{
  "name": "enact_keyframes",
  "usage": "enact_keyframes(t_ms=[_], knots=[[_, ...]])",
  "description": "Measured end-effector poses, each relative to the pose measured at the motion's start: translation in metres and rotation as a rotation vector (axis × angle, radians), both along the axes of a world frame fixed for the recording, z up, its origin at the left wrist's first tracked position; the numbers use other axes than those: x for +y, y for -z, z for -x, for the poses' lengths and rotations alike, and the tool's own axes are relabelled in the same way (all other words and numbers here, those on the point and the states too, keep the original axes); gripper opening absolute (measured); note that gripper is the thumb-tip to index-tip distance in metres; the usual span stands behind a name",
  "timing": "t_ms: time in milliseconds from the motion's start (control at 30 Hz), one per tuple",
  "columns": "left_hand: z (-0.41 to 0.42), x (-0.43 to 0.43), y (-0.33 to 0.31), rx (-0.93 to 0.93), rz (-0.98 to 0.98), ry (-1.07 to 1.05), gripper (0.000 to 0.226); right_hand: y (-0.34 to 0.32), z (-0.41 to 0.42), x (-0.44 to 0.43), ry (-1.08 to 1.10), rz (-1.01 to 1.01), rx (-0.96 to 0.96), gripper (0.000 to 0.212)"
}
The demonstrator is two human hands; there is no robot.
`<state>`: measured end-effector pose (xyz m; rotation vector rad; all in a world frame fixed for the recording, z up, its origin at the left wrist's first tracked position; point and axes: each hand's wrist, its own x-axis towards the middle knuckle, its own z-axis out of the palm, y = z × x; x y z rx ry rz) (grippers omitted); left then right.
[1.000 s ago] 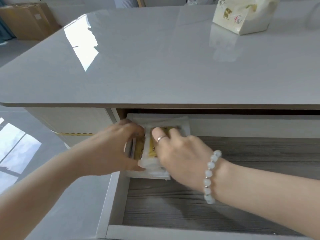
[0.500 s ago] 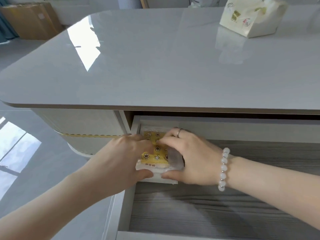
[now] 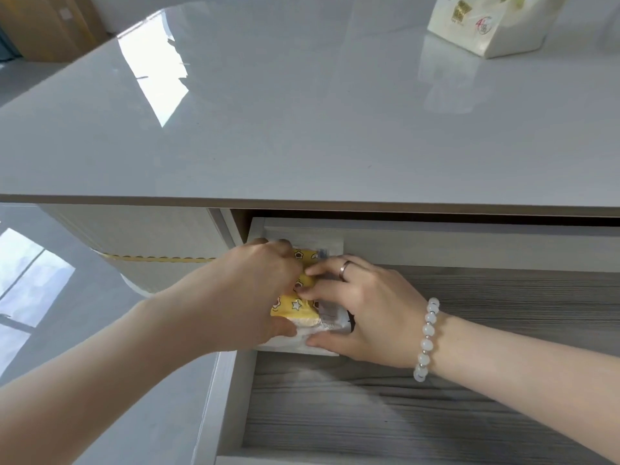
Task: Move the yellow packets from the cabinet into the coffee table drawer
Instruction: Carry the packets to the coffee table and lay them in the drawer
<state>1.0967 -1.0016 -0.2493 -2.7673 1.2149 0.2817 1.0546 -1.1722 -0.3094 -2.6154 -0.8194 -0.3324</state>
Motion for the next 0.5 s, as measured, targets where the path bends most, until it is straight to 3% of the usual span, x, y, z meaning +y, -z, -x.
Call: enact_keyframes(t_ms=[100,200,367,500], knots=[[-0.005,-0.005,0.0,0.001,-0.091,-0.001,0.038,-0.003,-0.002,0.002,0.019,-0.005,-0.012,0.045],[-0.012,-0.005,0.004,0.033,-0.054,-0.01,0.049,-0.008,-0.003,0.001,0.029,0.036,0.007,0.047],[-0.006,0.001,0.009,0.281,0.243,-0.237,0.06,-0.036,0.0,0.007,0.149,0.222,0.496,0.072],[0.009,0.011,-0.012,0.436,0.218,-0.452,0.049,-0.086,0.01,0.01,0.266,0.092,0.765,0.051]])
